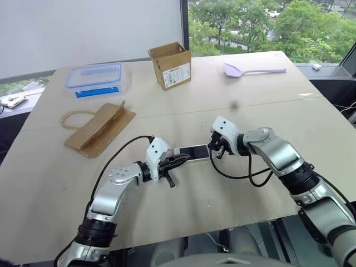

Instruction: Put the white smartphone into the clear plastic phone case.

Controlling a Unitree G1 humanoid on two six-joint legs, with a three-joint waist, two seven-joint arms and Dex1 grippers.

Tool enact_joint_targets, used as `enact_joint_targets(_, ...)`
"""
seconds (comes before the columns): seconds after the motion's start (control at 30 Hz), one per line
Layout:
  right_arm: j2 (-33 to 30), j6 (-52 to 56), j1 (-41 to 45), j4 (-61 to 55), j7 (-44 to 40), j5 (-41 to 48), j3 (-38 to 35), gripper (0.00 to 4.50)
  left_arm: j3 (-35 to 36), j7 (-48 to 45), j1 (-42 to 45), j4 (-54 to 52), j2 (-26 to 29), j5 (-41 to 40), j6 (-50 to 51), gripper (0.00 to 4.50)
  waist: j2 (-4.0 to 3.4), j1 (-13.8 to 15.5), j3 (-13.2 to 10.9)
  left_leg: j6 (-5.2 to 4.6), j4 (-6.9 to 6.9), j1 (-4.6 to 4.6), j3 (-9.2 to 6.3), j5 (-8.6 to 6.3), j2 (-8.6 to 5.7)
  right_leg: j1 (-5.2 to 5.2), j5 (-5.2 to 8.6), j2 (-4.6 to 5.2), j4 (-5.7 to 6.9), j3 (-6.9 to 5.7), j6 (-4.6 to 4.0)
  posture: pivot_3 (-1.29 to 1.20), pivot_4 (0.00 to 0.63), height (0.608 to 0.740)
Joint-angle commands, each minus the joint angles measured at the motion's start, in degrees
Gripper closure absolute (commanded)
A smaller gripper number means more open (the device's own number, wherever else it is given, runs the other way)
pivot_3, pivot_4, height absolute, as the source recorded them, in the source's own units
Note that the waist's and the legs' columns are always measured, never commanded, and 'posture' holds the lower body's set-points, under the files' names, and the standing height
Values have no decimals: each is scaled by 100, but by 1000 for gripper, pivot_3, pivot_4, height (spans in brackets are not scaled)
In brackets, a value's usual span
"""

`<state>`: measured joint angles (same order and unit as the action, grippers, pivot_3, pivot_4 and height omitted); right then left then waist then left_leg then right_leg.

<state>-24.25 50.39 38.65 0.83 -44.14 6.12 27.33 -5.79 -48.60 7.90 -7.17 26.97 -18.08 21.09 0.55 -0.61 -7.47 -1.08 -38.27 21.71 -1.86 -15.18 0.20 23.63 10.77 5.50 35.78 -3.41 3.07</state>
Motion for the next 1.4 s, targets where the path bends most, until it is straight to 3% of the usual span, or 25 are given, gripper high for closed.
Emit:
enact_joint_targets(0.03,-67,111,-579,657,-96,-315,697,4473,-101,31,1,-206,32,31,94,4436,2,-1,10,0,1,0,0,0,0,0,0,0,0,0,0,0,150,740)
enact_joint_targets(0.27,-351,191,-902,-426,-454,76,250,4473,-140,111,34,-234,50,39,219,4436,-10,2,3,0,7,7,-3,-1,1,4,1,0,-7,-1,0,0,150,740)
enact_joint_targets(0.7,-722,6,-1006,-629,-619,-212,739,4473,-194,141,100,-235,119,62,411,4436,-20,26,-13,-12,19,12,-1,-25,-4,4,31,6,-24,-3,9,0,150,740)
enact_joint_targets(0.83,-1002,-388,-974,-714,-765,-667,1208,4473,-196,157,91,-211,122,83,414,4436,-20,47,-13,-11,19,11,-5,-27,-4,5,33,8,-26,-8,12,0,150,740)
enact_joint_targets(1.23,-804,-461,-894,-1424,-840,-445,692,4473,-179,248,135,-459,179,42,683,4436,-20,46,-47,-10,23,23,-8,-31,-4,7,35,7,-35,-12,14,0,150,740)
enact_joint_targets(1.4,-450,-753,-916,-1297,-598,-307,151,4473,-182,273,191,-528,193,13,798,4436,-16,21,-70,-10,42,23,-10,-31,-3,8,36,4,-47,-15,12,0,150,740)
